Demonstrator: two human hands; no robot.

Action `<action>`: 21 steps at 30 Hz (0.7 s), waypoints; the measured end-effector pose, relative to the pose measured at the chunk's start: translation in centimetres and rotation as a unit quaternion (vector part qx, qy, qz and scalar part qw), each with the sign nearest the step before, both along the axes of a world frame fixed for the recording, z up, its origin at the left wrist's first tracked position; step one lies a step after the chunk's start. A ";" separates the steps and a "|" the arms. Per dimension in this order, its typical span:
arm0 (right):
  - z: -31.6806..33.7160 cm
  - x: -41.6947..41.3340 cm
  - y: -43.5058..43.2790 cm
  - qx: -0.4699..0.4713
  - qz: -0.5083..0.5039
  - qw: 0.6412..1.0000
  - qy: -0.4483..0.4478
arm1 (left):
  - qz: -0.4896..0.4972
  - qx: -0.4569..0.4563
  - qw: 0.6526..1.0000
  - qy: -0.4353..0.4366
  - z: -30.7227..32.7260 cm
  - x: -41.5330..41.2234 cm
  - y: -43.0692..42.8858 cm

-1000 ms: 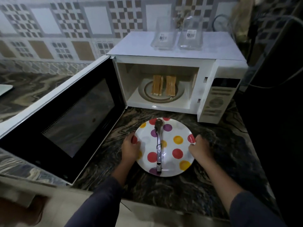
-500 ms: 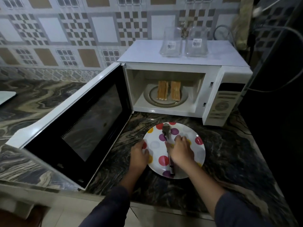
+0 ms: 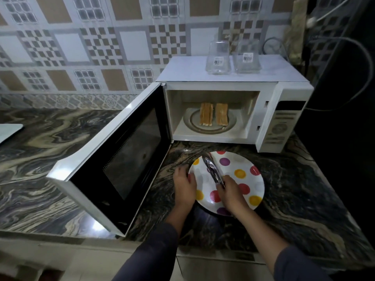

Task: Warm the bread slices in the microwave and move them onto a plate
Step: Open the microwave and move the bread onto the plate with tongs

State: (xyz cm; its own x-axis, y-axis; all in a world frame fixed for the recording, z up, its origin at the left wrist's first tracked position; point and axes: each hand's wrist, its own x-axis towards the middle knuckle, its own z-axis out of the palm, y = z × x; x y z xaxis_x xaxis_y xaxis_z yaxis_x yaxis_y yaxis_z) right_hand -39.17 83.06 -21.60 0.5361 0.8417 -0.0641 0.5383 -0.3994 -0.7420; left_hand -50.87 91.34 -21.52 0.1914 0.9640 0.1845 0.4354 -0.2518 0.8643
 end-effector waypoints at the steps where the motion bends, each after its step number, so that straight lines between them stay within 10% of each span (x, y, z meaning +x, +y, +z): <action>1: 0.3 -0.3 -0.4 0.037 0.008 0.999 0.006 | -0.004 -0.014 0.999 -0.042 0.7 0.4 -0.1; 7: 2.6 -1.6 -1.9 0.105 0.089 0.988 -0.064 | -0.101 -0.283 0.913 -0.277 4.4 3.3 1.0; 21: 1.6 -1.6 -6.2 0.096 0.078 0.991 -0.042 | -0.048 -0.306 0.833 -0.458 8.5 2.3 2.0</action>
State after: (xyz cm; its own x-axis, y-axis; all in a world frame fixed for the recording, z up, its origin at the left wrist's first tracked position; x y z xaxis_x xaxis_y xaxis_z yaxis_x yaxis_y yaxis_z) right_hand -40.76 76.85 -19.99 0.3949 0.9072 0.1454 0.6463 -0.1618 -0.7457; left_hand -48.62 93.32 -13.00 0.3228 0.9194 -0.2246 -0.4745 0.3626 0.8021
